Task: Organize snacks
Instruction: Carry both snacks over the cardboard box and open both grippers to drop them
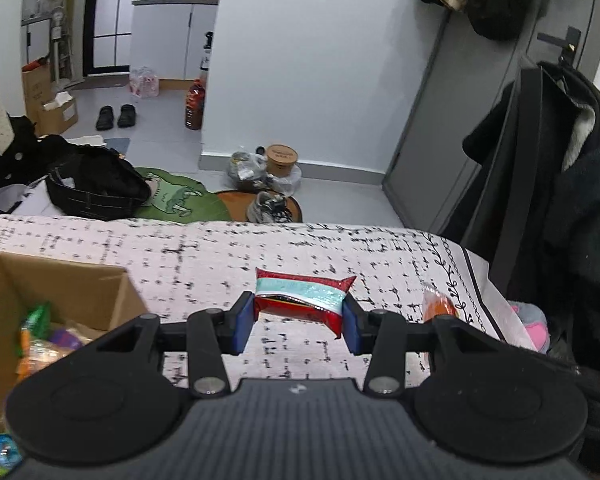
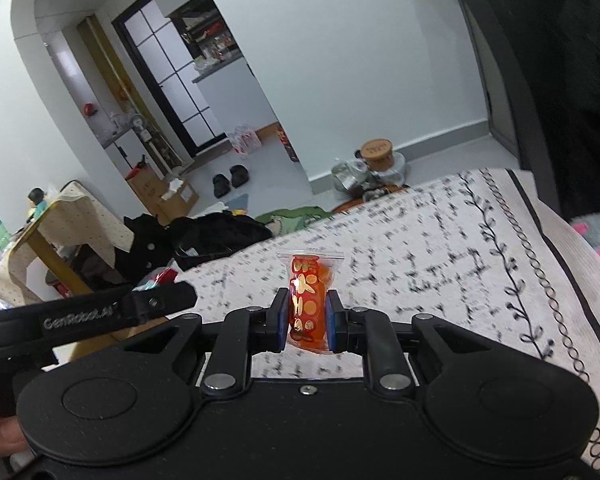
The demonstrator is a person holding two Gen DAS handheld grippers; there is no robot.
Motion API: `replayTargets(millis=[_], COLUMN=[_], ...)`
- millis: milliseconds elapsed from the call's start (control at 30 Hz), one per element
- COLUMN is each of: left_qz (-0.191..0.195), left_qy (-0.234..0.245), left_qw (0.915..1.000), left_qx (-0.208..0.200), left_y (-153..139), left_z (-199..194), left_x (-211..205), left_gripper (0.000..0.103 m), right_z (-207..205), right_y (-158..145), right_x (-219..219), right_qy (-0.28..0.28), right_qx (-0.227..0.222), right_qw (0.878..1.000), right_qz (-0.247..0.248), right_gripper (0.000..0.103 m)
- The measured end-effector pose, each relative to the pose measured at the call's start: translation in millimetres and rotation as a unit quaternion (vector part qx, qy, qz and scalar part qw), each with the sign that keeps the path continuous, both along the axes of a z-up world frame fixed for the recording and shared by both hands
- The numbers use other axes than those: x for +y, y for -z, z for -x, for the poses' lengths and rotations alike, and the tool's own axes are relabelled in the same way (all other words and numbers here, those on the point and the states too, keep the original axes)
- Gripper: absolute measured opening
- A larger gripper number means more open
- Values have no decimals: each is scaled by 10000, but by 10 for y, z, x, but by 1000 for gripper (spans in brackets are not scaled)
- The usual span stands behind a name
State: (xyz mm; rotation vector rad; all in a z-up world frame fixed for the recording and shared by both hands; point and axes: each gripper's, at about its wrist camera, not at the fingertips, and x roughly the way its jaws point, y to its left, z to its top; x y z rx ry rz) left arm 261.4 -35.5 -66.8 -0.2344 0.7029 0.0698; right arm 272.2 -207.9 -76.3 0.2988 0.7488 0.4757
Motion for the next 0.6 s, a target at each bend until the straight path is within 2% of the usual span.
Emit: replayTargets(millis=[267,600], left_qz=[20,-83], left_qy=[-466,-972], left_qw=[9988,9951], left_qx=[-119,-173], left_y=[-264,-448], left_z=[248,565], left_x=[374,879], left_gripper=[44,44], right_z=[5,130], right_y=[-179,-298], right_x=[232,691], right_qy=[-325,-1036], right_qx=[-261,-514], right_qw=[9991,9933], right_qz=[-51,-44], right_gripper=[18,18])
